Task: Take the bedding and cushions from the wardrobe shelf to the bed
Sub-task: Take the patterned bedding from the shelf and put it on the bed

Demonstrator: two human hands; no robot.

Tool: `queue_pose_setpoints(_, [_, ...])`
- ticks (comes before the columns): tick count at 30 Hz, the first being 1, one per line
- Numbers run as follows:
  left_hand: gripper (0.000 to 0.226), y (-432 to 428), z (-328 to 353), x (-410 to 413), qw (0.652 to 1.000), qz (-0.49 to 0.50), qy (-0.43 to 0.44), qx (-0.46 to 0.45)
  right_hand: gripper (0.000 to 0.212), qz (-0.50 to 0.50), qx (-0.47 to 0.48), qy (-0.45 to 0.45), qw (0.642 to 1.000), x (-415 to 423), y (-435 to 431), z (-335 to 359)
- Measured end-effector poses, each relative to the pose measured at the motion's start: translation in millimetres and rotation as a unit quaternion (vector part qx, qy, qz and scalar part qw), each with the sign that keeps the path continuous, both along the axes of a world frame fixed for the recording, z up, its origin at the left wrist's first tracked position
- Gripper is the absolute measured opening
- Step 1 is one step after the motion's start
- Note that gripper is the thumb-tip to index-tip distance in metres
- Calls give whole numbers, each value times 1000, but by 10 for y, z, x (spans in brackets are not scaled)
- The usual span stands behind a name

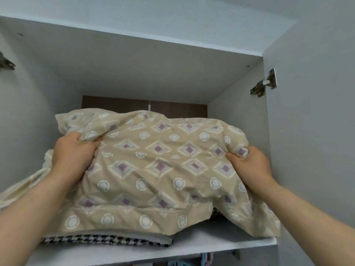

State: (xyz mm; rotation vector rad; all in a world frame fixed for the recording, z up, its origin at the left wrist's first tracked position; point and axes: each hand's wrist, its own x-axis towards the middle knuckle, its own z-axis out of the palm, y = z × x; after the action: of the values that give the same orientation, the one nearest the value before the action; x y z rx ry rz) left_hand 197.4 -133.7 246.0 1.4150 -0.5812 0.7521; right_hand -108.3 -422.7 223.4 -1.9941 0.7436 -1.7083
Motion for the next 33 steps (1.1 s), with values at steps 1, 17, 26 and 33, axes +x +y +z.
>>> queue_pose_setpoints(1, [35, 100, -61, -113, 1000, -19, 11, -13, 29, -5, -1, 5, 1000, -114, 73, -72])
queue_pose_setpoints(17, [20, 1651, -1273, -1754, 998, 8, 69, -14, 30, 50, 80, 7, 996, -1380, 1475, -1045])
queue_pose_setpoints(26, [22, 2313, -1840, -1925, 996, -28, 84, 1, 32, 14, 107, 46, 993, -1879, 2379, -1546])
queue_pose_setpoints(33, [29, 2743, -2639, -2048, 991, -67, 101, 64, 31, -62, 168, 78, 981, -2344, 3302, -2325])
